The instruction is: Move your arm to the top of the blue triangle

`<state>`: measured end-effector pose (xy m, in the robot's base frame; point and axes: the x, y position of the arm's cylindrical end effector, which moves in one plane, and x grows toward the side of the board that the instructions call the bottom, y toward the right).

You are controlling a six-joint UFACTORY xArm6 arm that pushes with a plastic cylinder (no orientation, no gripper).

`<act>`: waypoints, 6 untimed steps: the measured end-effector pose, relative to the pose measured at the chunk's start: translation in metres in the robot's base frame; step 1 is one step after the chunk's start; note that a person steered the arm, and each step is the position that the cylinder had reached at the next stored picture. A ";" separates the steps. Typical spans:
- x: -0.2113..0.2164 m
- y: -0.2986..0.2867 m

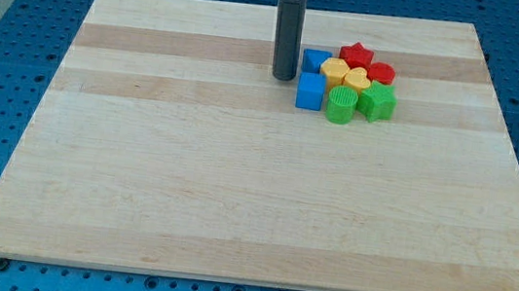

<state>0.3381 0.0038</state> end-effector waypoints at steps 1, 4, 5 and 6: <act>-0.012 -0.004; -0.040 -0.028; -0.108 -0.015; -0.127 0.053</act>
